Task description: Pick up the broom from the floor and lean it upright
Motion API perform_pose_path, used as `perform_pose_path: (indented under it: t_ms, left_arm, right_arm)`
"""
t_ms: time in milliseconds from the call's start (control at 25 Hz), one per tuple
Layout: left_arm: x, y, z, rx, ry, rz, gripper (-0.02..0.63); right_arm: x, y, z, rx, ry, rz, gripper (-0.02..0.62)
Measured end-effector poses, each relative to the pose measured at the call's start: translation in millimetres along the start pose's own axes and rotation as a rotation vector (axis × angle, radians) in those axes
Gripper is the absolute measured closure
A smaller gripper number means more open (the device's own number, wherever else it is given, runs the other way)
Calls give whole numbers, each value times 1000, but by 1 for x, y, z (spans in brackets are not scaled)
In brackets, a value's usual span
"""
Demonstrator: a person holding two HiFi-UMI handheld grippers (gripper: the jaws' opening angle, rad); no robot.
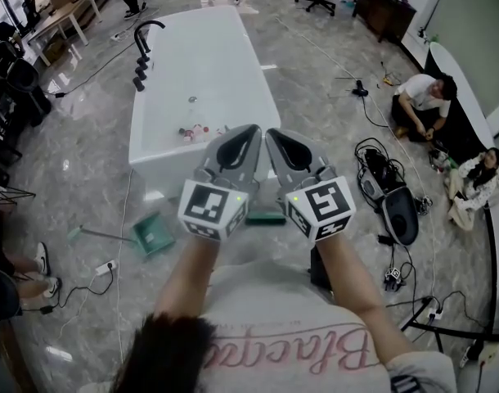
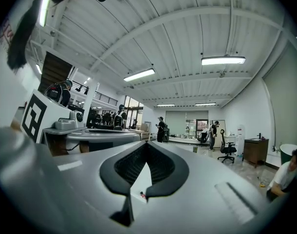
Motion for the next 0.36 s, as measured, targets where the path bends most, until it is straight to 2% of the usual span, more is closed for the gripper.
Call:
perform_pose_path:
  t_ms: [360]
  left_arm:
    - [-2, 1, -3, 6, -3, -4, 607]
  right_arm:
    - [6, -3, -2, 20, -7, 2, 595]
Point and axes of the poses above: the fingertips, and each gripper's own axes: z forward along the fingers, x to its left, y out of its top, the point moved 6 cm from there along -z, backward along the fingers, and after that the axes turned 15 degrees about -x, right-handed, at the moved point
